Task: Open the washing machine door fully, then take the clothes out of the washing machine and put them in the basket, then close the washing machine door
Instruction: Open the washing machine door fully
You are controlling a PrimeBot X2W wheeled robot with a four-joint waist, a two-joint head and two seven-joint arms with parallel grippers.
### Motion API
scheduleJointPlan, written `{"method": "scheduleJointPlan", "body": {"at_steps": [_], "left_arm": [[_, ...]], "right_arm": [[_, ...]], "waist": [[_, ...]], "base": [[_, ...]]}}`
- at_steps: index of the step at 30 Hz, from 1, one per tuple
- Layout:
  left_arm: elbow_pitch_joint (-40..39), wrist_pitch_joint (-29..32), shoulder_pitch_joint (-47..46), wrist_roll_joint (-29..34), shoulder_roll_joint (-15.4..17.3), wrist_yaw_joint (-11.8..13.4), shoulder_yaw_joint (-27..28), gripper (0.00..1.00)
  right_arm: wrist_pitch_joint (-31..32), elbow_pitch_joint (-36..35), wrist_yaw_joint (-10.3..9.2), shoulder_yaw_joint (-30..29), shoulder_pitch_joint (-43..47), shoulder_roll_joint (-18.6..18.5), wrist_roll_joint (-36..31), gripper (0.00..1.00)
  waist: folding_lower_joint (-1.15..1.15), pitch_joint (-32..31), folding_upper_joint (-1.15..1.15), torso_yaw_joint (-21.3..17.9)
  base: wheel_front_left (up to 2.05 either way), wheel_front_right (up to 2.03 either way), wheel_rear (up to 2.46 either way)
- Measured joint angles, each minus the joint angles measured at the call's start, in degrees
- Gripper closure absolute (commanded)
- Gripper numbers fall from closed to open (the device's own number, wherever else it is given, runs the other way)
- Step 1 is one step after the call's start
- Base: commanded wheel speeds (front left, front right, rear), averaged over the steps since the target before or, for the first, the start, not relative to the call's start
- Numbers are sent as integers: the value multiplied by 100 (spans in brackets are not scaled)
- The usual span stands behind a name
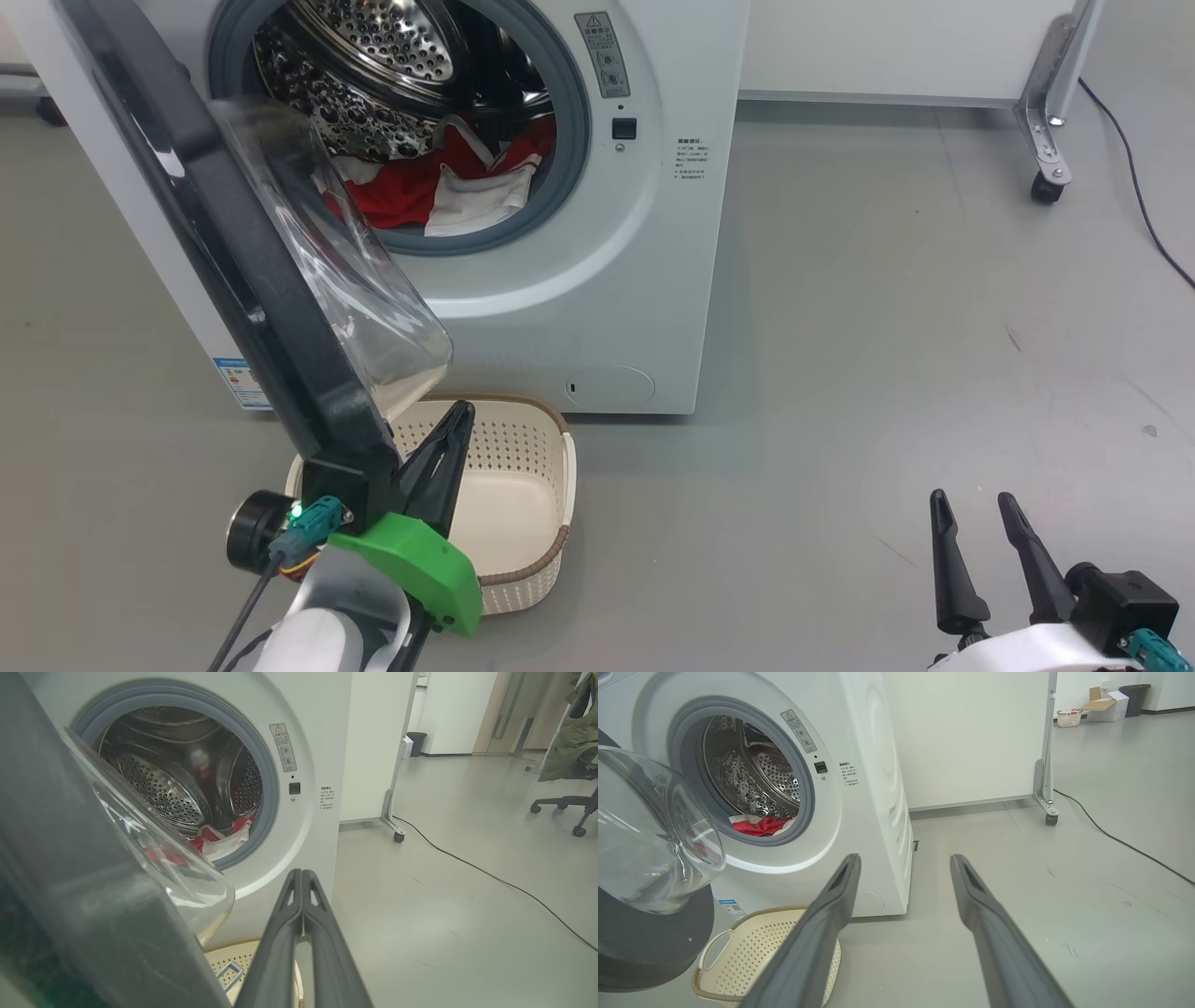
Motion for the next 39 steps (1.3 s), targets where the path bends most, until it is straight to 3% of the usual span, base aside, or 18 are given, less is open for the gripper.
{"method": "scheduleJointPlan", "body": {"at_steps": [20, 39], "left_arm": [[583, 221, 115, -246, -18, 394, 272, 100], [890, 110, 94, -250, -65, 411, 219, 100]], "right_arm": [[0, 66, 97, -134, -3, 156, -48, 0], [-1, 68, 159, -264, -1, 198, -94, 0]], "waist": [[0, 31, 0, -123], [0, 5, 0, 248]], "base": [[0, 0, 0], [0, 0, 0]]}}
